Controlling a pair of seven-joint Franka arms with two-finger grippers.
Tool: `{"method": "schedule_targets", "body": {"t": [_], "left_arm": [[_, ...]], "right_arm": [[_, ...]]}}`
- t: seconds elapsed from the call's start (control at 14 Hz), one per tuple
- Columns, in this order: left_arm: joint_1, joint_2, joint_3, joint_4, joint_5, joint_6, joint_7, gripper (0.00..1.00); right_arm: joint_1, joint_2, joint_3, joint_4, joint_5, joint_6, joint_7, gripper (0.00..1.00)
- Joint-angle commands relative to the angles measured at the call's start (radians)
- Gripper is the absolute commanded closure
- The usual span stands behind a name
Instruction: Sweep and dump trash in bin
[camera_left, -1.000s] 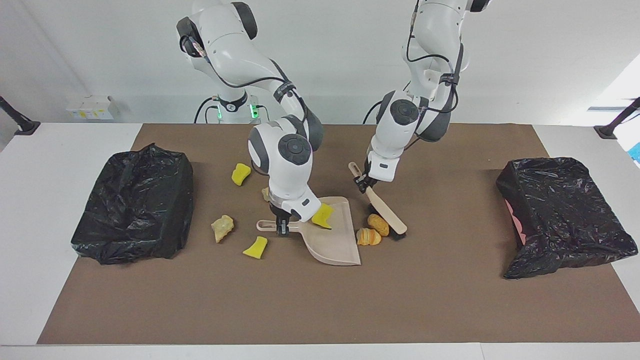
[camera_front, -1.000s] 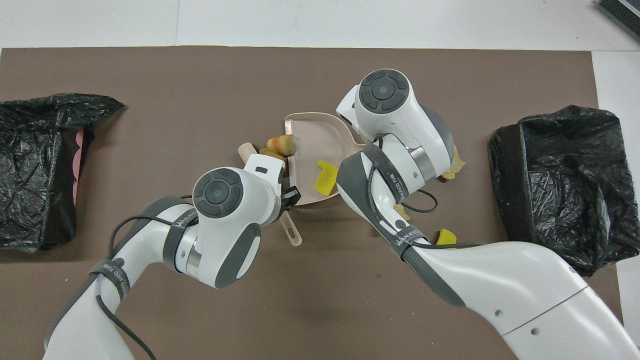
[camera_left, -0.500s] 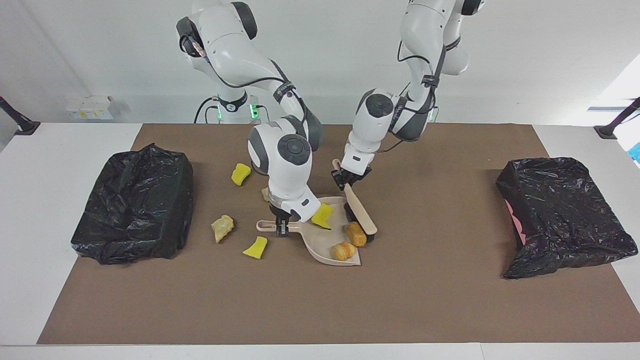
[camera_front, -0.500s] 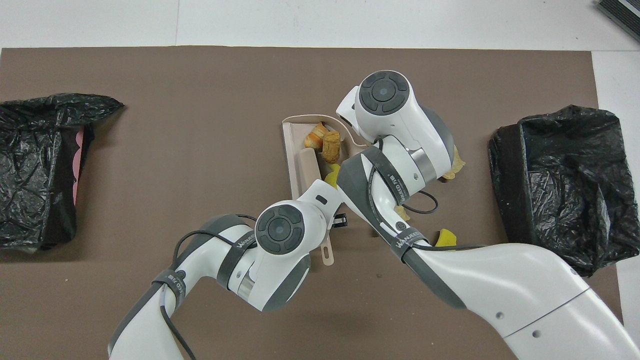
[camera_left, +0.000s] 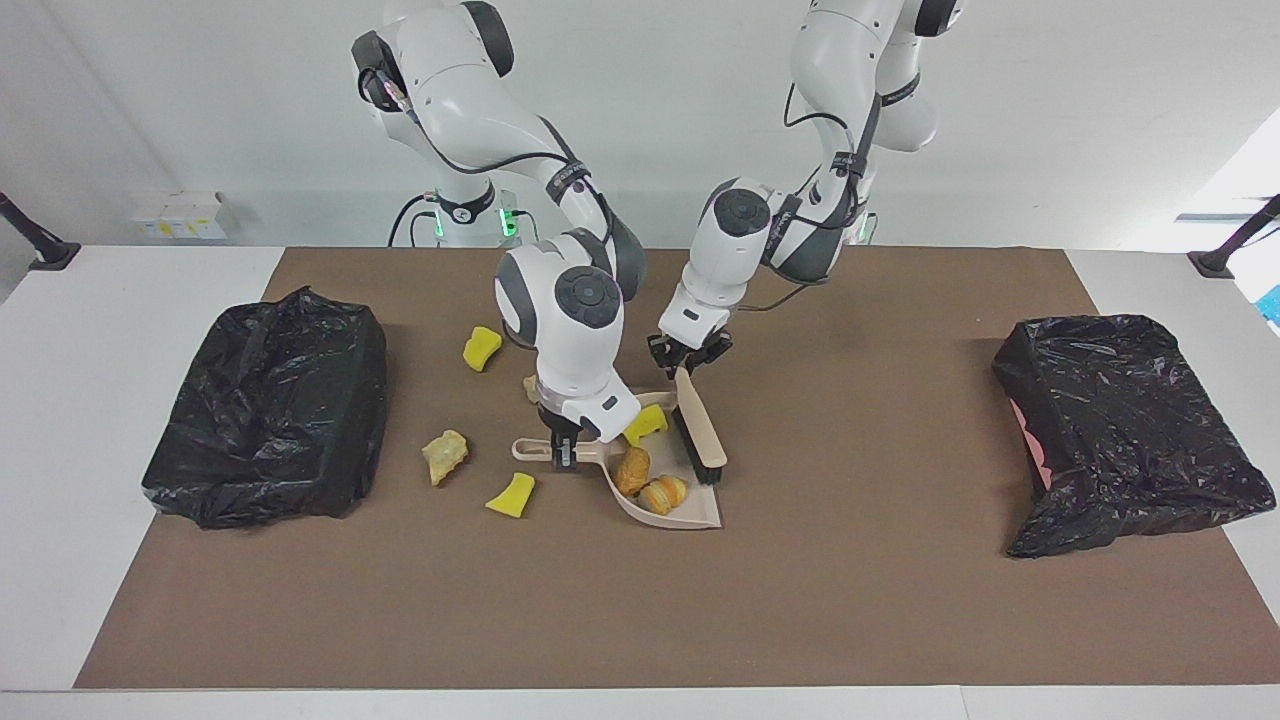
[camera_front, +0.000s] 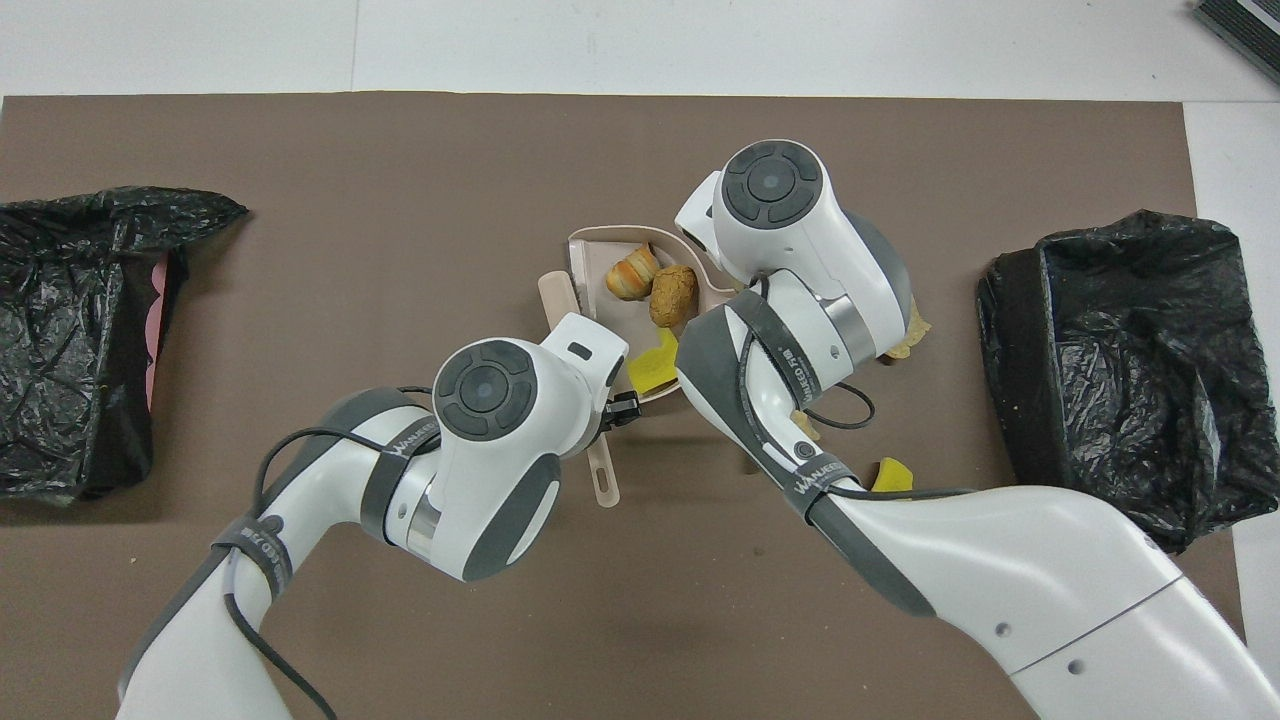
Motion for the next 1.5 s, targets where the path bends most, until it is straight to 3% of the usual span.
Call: {"method": "schedule_targets", "body": {"t": [0.0, 0.21, 0.64, 0.86, 1.14, 1.21, 1.29, 1.43], "left_arm": [[0.010, -0.055, -0.001, -0.005, -0.004, -0.072, 0.002, 1.00], [-0.014, -0.091, -0.002, -0.043, 0.017, -0.144, -0.009, 1.00], [-0.215, -0.278, -0.007, -0.300, 0.017, -0.123, -0.173, 1.00], [-0.321, -0.334, -0.007, -0.410, 0.017, -0.108, -0.270, 1.00], [-0.363, -0.349, -0.009, -0.474, 0.017, -0.066, -0.322, 1.00], [-0.352, -0.346, -0.007, -0.470, 0.017, -0.065, -0.313, 0.45], [-0.343, -0.334, -0.006, -0.454, 0.016, -0.065, -0.316, 0.00], [-0.274, -0.328, -0.004, -0.407, 0.017, -0.084, -0.313, 0.00]], "right_arm": [[-0.080, -0.055, 0.013, -0.026, 0.059, 0.005, 0.012, 1.00], [-0.166, -0.117, 0.013, -0.030, 0.085, -0.060, -0.002, 1.00], [-0.404, -0.244, 0.013, -0.040, 0.120, -0.221, -0.296, 1.00], [-0.548, -0.313, 0.012, -0.098, 0.119, -0.227, -0.460, 1.00], [-0.720, -0.336, 0.007, -0.136, 0.065, -0.149, -0.709, 1.00], [-0.752, -0.351, 0.008, -0.176, 0.023, -0.081, -0.758, 1.00], [-0.783, -0.377, 0.007, -0.225, -0.004, -0.009, -0.796, 1.00], [-0.807, -0.414, 0.002, -0.303, -0.047, 0.087, -0.844, 1.00]]}}
